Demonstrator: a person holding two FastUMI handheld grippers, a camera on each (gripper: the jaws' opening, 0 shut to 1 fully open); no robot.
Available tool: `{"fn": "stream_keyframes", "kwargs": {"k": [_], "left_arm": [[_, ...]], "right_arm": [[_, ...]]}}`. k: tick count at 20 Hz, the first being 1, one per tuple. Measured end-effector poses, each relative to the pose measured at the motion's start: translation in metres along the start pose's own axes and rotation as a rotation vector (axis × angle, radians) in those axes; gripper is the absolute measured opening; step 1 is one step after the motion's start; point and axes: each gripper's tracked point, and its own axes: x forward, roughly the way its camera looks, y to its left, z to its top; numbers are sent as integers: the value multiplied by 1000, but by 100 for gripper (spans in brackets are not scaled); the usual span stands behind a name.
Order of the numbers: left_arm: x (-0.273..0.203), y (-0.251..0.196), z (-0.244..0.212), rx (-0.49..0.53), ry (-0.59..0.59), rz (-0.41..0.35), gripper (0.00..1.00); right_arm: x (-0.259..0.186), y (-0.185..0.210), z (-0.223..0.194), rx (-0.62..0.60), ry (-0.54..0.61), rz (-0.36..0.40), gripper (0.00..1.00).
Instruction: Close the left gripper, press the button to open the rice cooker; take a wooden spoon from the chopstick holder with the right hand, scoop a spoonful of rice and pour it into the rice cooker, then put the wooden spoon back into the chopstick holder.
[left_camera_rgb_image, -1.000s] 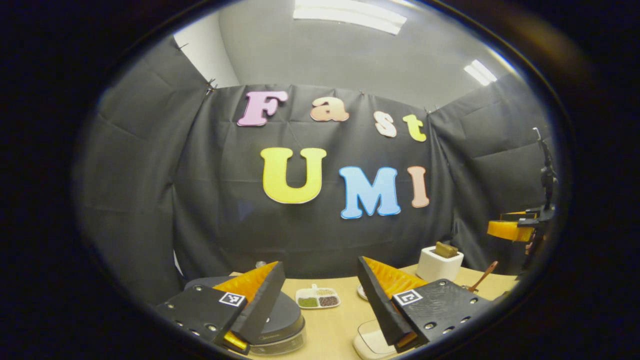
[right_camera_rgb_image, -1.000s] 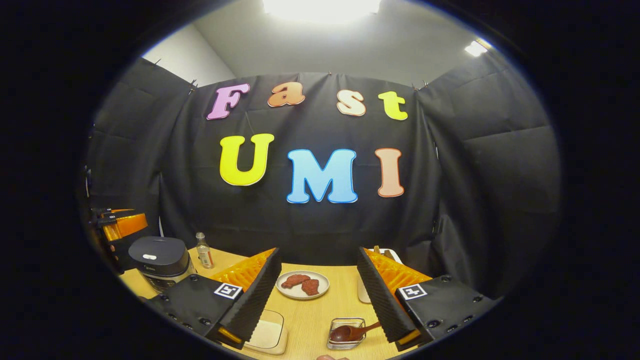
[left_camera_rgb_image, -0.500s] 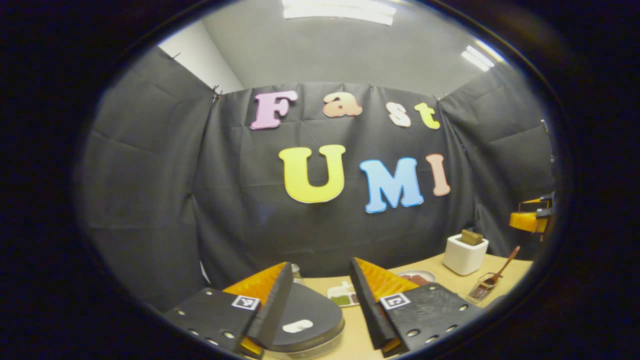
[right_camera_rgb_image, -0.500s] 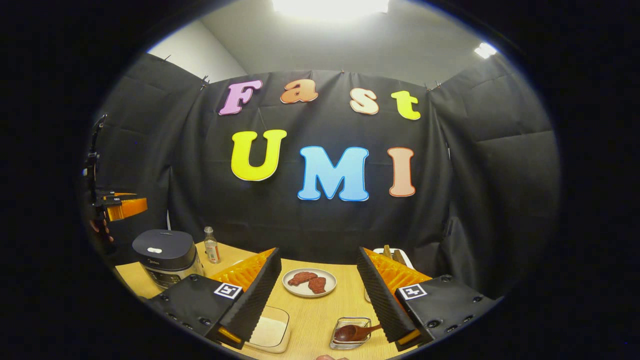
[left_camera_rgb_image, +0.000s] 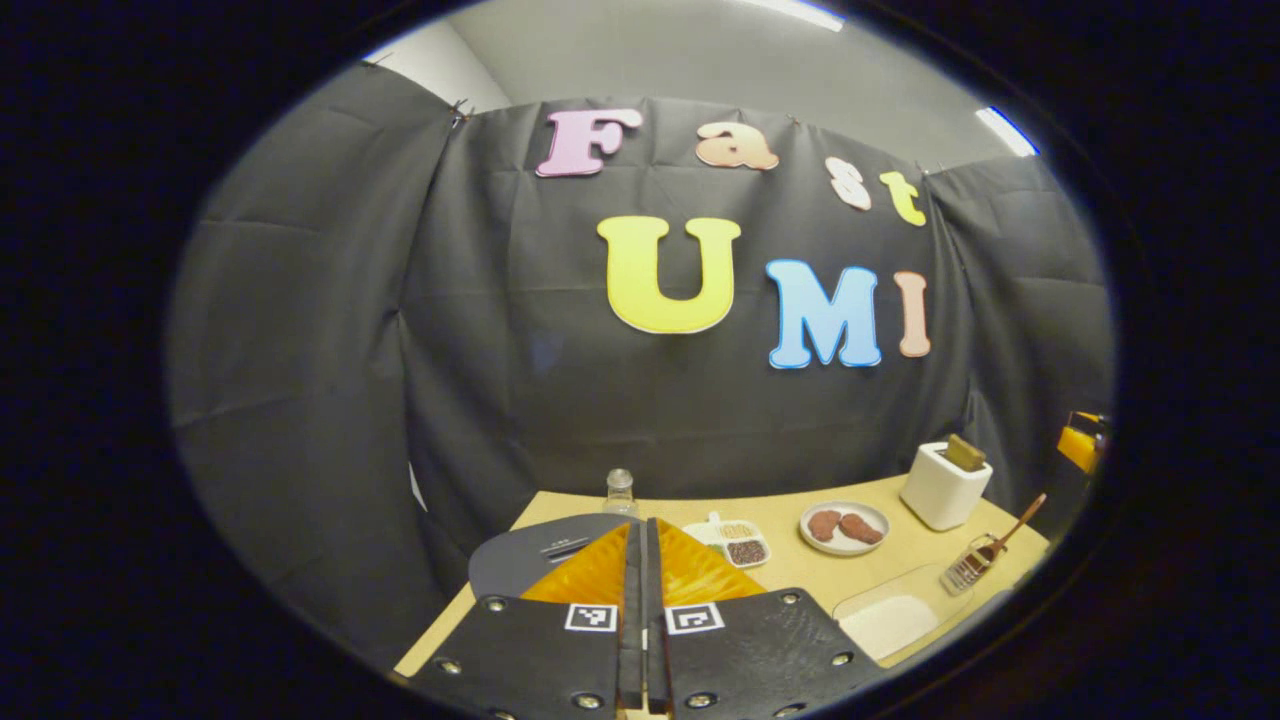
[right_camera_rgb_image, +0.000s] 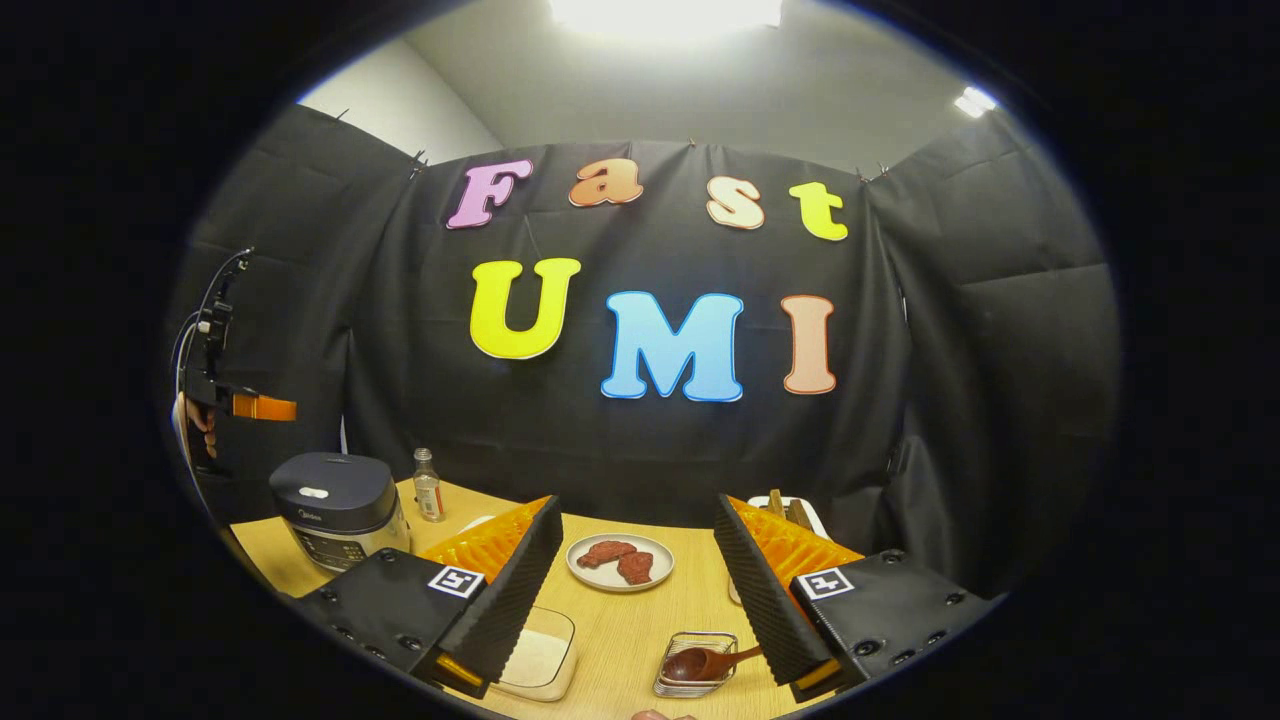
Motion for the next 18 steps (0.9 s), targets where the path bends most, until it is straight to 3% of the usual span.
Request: {"fn": "stream_keyframes", "kwargs": {"k": [4,9,18], "left_arm": [[2,-21,-3,0,58,-80,1],[8,-38,-29,16,195,-114,1],[16,-13,-99,-31,380,-68,2]], "right_arm": [[1,4,0,-6,0,12,98],[-1,6,-3,-11,-6,27,98],[2,-5,-19,31,3,30,97]]}}
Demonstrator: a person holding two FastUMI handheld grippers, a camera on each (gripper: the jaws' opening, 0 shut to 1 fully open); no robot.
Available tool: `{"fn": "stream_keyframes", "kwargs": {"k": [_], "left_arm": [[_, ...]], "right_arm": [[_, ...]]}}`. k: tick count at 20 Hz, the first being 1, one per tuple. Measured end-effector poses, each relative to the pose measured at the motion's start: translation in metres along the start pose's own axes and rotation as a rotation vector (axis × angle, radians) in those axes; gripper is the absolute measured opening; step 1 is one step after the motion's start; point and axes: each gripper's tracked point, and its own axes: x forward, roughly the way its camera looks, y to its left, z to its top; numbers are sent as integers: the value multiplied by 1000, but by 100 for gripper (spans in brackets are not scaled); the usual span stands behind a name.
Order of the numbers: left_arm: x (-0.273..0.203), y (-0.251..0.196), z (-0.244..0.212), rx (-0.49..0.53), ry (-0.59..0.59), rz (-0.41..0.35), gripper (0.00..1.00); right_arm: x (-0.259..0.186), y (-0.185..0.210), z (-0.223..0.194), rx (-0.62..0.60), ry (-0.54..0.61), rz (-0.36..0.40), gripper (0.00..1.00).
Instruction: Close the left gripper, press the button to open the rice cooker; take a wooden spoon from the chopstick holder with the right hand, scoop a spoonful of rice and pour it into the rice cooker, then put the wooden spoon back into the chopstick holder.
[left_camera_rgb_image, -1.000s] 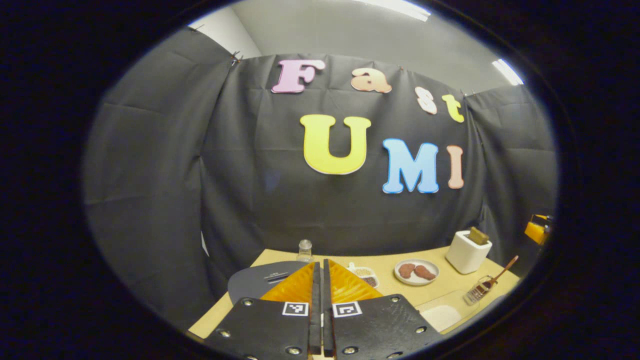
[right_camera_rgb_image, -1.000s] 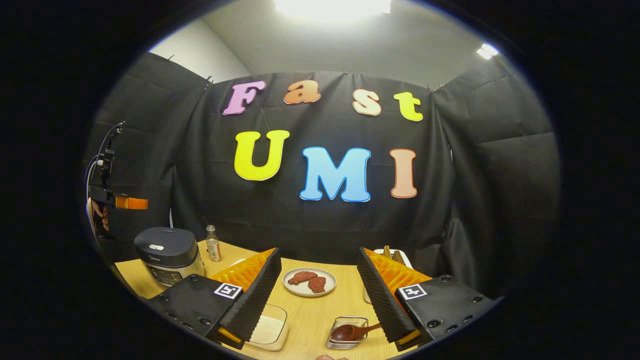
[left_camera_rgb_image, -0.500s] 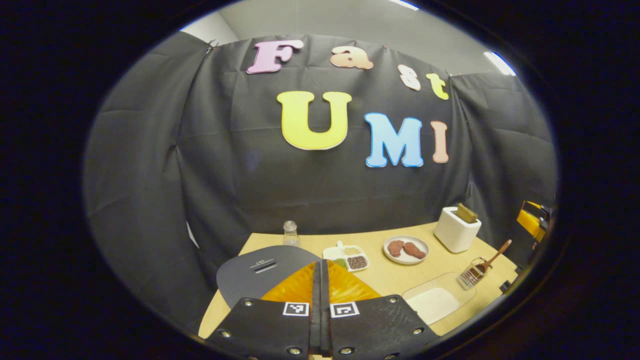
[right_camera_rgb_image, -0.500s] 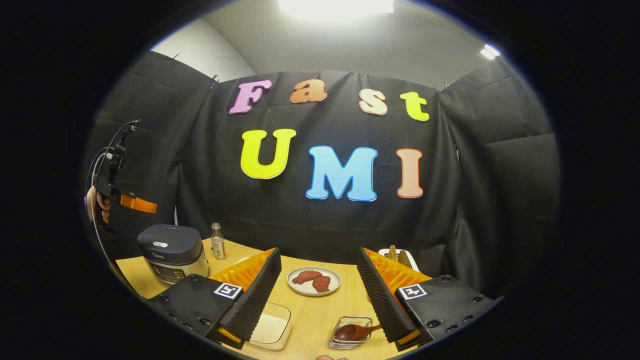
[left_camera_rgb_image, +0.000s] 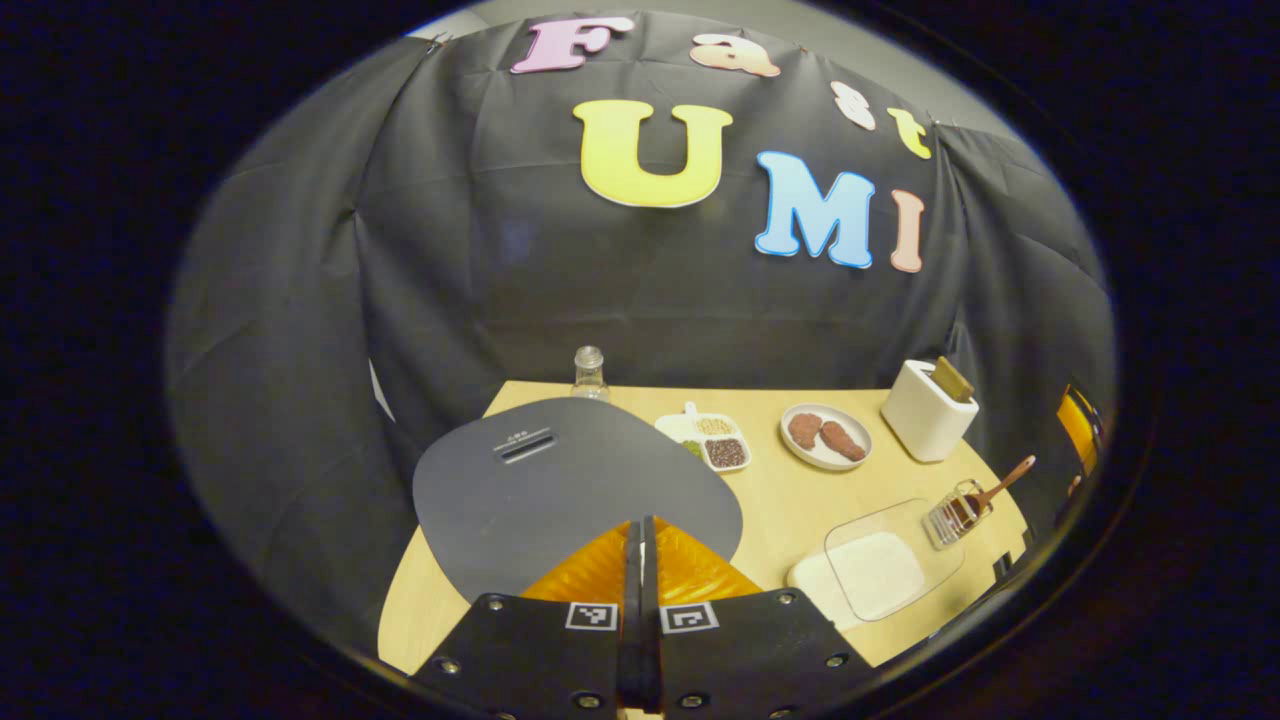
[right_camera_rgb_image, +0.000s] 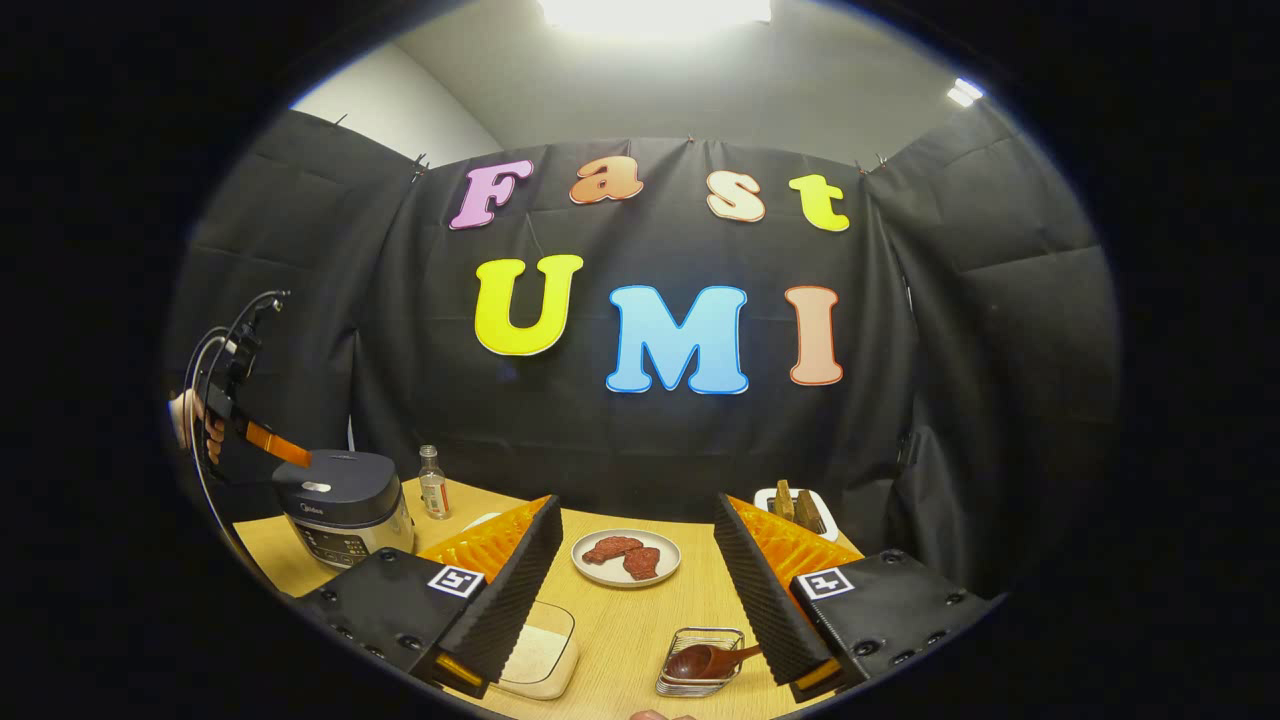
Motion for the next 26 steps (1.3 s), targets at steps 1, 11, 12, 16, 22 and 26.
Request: {"fn": "stream_keyframes", "kwargs": {"k": [1,11,12,16,22,26], "left_arm": [[0,0,-5,0,9,2,1],[12,-11,-19,63,51,13,1],[11,-12,-21,74,71,12,1],[11,-11,-26,81,85,13,2],[11,-12,-29,63,90,10,2],[10,-13,-28,92,66,27,2]], "right_arm": [[1,0,-4,3,6,3,97],[2,-14,-16,17,24,-15,97],[2,-16,-17,20,26,-17,97],[4,-20,-27,26,36,-27,97],[6,-18,-46,29,63,-18,97],[4,-15,-54,54,89,18,98]]}}
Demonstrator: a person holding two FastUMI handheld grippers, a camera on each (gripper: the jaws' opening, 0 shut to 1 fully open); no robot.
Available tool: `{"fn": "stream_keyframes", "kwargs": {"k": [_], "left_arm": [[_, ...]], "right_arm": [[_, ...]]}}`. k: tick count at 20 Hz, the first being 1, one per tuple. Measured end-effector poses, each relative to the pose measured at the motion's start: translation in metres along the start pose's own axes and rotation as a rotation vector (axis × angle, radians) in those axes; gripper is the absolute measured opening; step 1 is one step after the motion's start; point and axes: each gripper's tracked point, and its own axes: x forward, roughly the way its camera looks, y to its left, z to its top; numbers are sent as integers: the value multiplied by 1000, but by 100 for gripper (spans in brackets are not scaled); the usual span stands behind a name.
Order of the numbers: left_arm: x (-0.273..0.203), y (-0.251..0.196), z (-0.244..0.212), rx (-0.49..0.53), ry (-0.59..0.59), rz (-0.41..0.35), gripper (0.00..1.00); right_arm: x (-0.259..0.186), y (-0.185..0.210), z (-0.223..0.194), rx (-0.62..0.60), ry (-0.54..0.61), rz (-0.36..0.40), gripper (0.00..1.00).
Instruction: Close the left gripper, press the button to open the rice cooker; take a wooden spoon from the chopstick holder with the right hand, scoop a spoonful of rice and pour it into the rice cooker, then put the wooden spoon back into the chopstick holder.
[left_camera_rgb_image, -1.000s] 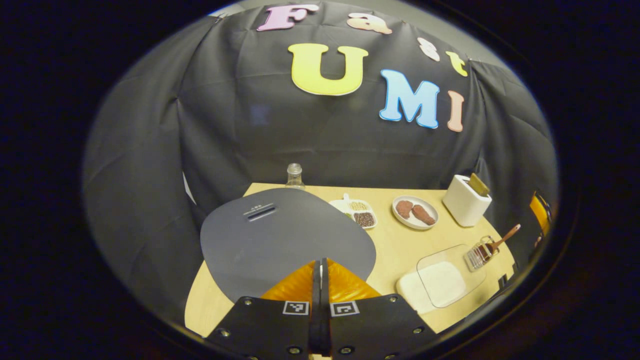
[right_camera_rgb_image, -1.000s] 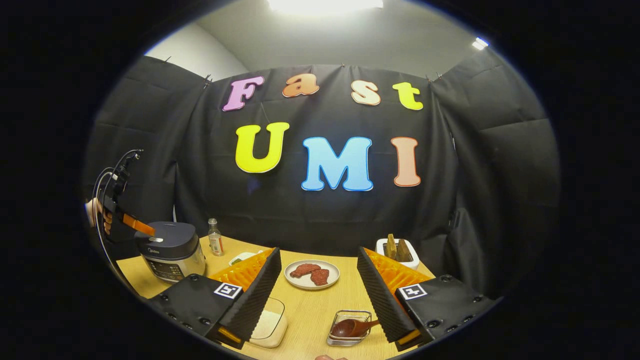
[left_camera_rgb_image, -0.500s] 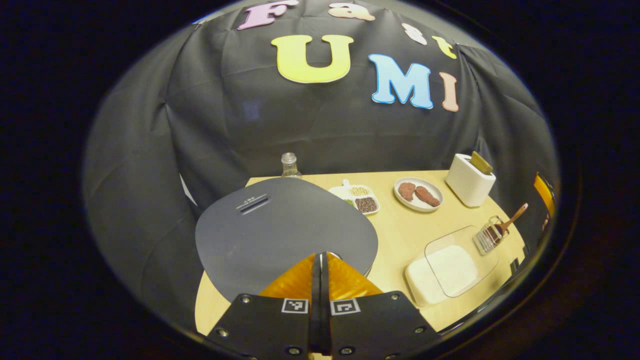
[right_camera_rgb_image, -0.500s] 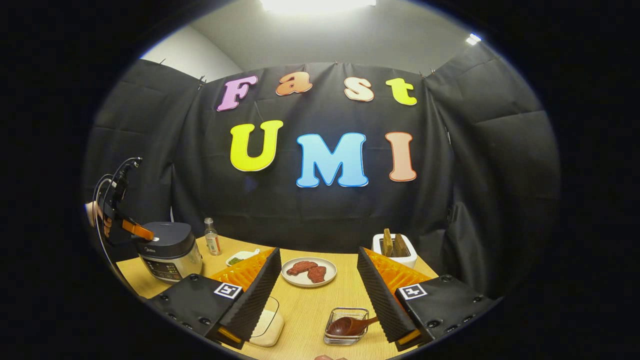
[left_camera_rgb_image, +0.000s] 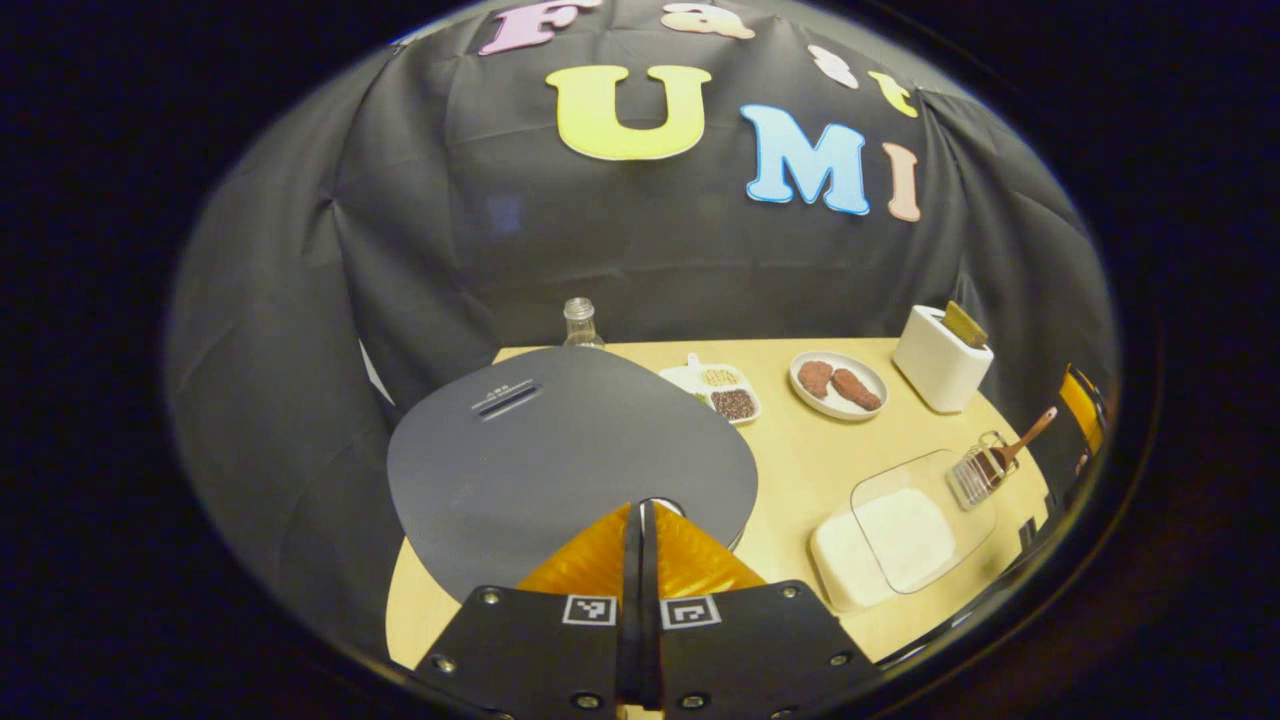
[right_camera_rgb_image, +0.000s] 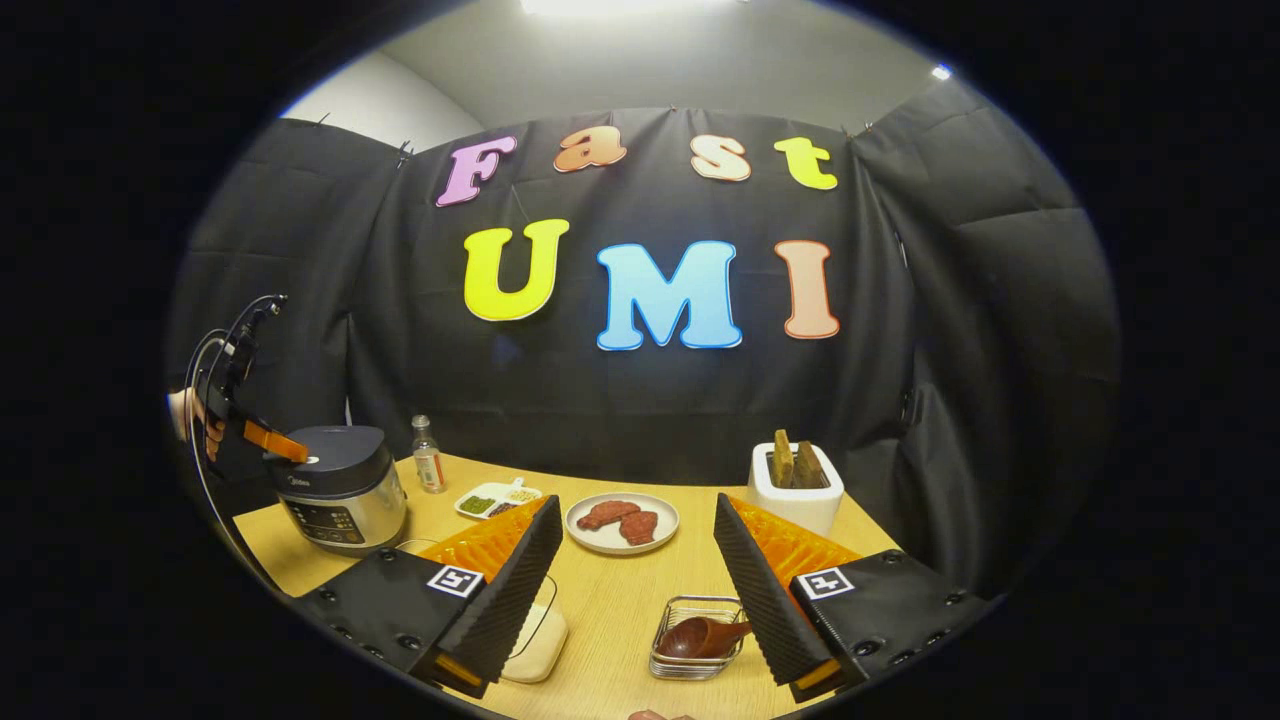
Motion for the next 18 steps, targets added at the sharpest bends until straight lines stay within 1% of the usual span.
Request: {"fn": "stream_keyframes", "kwargs": {"k": [2,5,6,7,8,11,14,15,17,18], "left_arm": [[-6,2,6,-29,-83,36,2],[-20,7,18,-50,-195,91,2],[-28,11,34,-66,-250,112,3],[-35,15,49,-77,-309,139,2],[-50,23,68,-76,-376,176,0],[-106,36,117,-51,-553,257,2],[-139,21,127,-64,-635,234,0],[-144,12,125,-67,-650,207,7],[-154,-8,121,-70,-670,154,47],[-156,-11,116,-73,-668,150,67]], "right_arm": [[-5,-6,7,10,-7,-4,98],[-12,-17,17,5,-31,-38,98],[-14,-19,19,5,-35,-45,97],[-16,-20,19,4,-38,-47,98],[-18,-21,19,-1,-37,-50,98],[-20,-31,17,-15,-34,-79,97],[-18,-37,16,5,-22,-99,98],[-18,-36,19,16,-30,-93,97],[-17,-37,23,19,-40,-93,97],[-15,-40,23,14,-37,-99,98]]}}
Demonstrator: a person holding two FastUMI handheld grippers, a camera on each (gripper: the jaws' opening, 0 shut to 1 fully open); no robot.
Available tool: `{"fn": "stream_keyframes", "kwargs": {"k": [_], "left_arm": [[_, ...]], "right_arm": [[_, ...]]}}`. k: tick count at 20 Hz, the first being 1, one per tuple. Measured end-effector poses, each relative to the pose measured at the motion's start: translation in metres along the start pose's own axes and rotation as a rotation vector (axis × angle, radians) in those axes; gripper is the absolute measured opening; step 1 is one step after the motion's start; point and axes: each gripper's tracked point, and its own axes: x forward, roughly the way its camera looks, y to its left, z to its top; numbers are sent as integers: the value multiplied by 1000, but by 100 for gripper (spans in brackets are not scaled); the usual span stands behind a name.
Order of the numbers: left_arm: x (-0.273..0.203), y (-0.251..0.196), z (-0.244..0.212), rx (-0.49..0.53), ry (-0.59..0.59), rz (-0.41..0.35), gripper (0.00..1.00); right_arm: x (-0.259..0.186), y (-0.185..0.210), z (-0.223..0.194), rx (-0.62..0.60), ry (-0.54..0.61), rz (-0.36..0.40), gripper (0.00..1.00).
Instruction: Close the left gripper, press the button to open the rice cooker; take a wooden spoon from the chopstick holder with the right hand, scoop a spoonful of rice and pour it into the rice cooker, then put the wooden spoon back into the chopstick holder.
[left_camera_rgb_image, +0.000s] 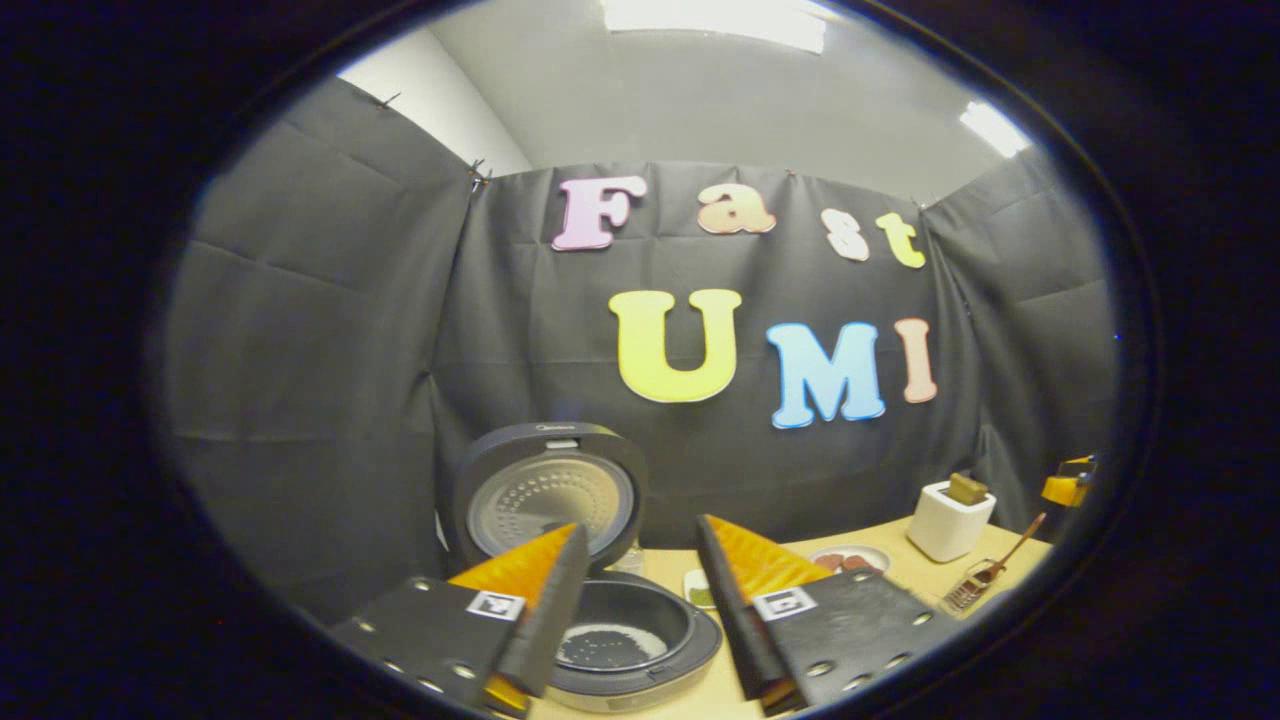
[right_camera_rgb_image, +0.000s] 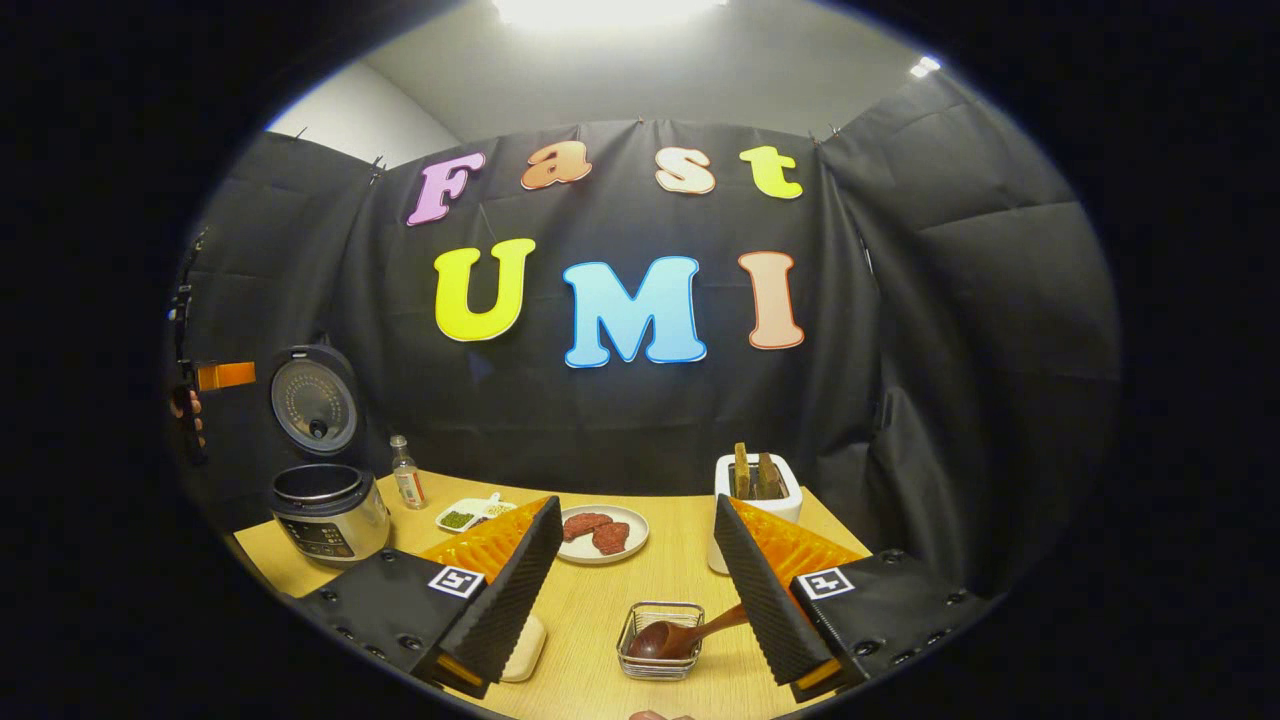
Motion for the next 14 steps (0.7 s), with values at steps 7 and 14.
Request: {"fn": "stream_keyframes", "kwargs": {"k": [7,14], "left_arm": [[-30,-28,-8,21,-14,-52,89],[-34,-32,-36,-54,6,-101,89]], "right_arm": [[13,-43,0,42,43,-92,98],[16,-104,-25,141,84,-238,98]]}}
